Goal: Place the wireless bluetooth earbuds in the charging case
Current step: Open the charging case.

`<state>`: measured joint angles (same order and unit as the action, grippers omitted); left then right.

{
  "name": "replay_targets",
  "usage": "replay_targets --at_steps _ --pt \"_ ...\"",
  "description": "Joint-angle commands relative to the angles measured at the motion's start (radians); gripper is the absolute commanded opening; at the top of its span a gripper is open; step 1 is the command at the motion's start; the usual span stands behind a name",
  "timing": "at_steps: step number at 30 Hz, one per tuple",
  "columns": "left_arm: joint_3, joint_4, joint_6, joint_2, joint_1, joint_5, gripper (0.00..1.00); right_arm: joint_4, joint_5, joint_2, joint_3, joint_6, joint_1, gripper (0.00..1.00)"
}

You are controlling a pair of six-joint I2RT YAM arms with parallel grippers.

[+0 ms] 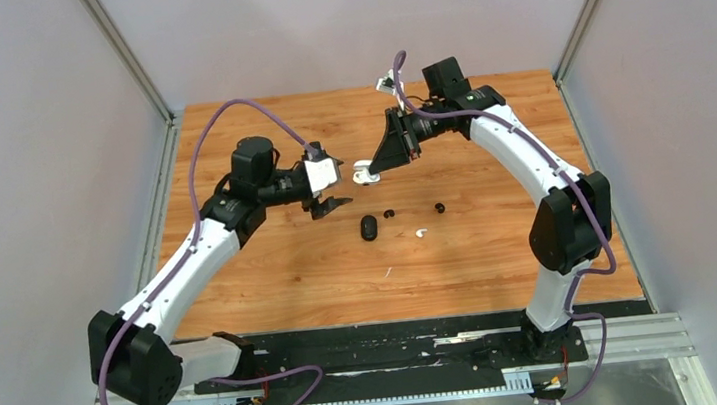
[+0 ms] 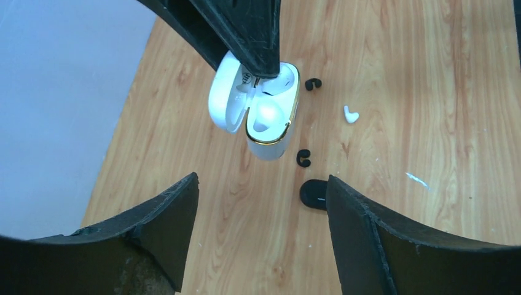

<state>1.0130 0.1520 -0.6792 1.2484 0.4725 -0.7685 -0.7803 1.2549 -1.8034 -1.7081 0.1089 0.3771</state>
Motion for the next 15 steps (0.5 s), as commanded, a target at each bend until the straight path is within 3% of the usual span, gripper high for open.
replay_targets --at_steps 1,6,11,15 --pt "0.124 0.14 0.136 -0.074 -0.035 0.01 0.83 0.04 -0.054 0.0 -0.066 0.015 -0.002 0.0" --pt "0.329 0.248 0.348 -0.005 -0.068 -0.039 0.81 0.005 -0.073 -0.013 -0.084 0.077 -0.003 0.0" --pt "0.578 0.451 0.34 0.162 -0.069 -0.141 0.7 -0.023 -0.098 -0.01 -0.085 0.12 0.012 0.0" --pt "0.794 0.733 0.327 0.356 -0.07 -0.241 0.68 -0.036 -0.139 0.004 -0.093 0.17 0.033 0.0"
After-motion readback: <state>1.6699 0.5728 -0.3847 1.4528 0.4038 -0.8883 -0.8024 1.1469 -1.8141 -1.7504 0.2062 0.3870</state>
